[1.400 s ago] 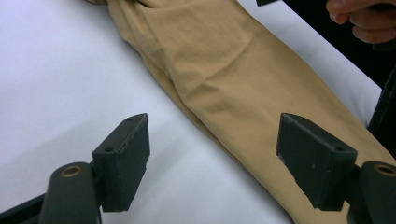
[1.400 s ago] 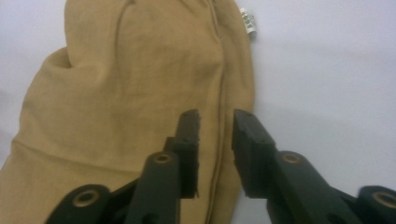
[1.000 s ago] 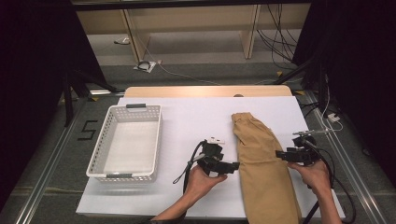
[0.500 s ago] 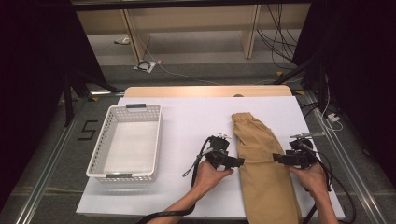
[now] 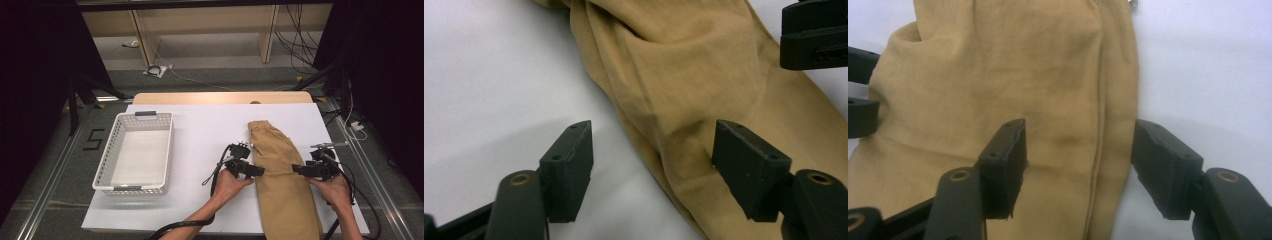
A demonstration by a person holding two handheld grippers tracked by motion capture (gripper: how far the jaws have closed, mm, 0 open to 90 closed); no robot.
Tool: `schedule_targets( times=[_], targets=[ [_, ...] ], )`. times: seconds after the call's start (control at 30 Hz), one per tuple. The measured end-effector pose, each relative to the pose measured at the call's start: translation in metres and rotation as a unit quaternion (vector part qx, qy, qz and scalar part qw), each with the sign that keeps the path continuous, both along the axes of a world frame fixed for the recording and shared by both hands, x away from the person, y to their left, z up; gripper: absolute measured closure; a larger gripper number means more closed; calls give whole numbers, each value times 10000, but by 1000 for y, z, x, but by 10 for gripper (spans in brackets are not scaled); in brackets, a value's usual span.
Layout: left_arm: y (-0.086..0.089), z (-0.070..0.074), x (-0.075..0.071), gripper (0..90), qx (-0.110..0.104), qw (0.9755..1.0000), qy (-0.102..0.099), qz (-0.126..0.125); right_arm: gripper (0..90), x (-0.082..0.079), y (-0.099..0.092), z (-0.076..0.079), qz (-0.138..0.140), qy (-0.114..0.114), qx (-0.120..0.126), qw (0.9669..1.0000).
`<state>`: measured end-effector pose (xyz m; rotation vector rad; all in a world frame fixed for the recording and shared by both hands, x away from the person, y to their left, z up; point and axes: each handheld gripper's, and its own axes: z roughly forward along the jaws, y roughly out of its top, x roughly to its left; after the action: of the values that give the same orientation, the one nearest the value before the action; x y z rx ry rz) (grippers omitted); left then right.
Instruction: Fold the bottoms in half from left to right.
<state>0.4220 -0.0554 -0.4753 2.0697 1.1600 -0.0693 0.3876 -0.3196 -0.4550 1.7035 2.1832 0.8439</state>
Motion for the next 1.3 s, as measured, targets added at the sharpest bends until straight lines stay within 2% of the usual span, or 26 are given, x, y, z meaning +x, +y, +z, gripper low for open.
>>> schedule_targets(
  times=[0.37, 0.5, 0.73, 0.83, 0.97, 1.3],
  targets=[
    [-9, -3, 2, 402, 54, 9999, 53, 70, 405, 0, 0, 0, 18, -11, -1, 10000],
    [-11, -3, 2, 460, 102, 9999, 16, 32, 405, 0, 1, -1, 19, -19, -7, 10000],
    [-16, -3, 0, 638, 239, 9997, 2, 4, 405, 0, 0, 0, 17, -14, -5, 10000],
    [-17, -4, 0, 734, 312, 9995, -74, 18, 407, 0, 0, 0, 4, -2, -6, 10000],
    [-17, -4, -1, 820, 318, 9995, -77, -18, 420, 1, -1, -1, -49, 3, -13, 10000],
    [-16, -5, -2, 860, 281, 9994, -154, -117, 476, 3, -4, -8, -190, 170, -124, 9996]
  ],
)
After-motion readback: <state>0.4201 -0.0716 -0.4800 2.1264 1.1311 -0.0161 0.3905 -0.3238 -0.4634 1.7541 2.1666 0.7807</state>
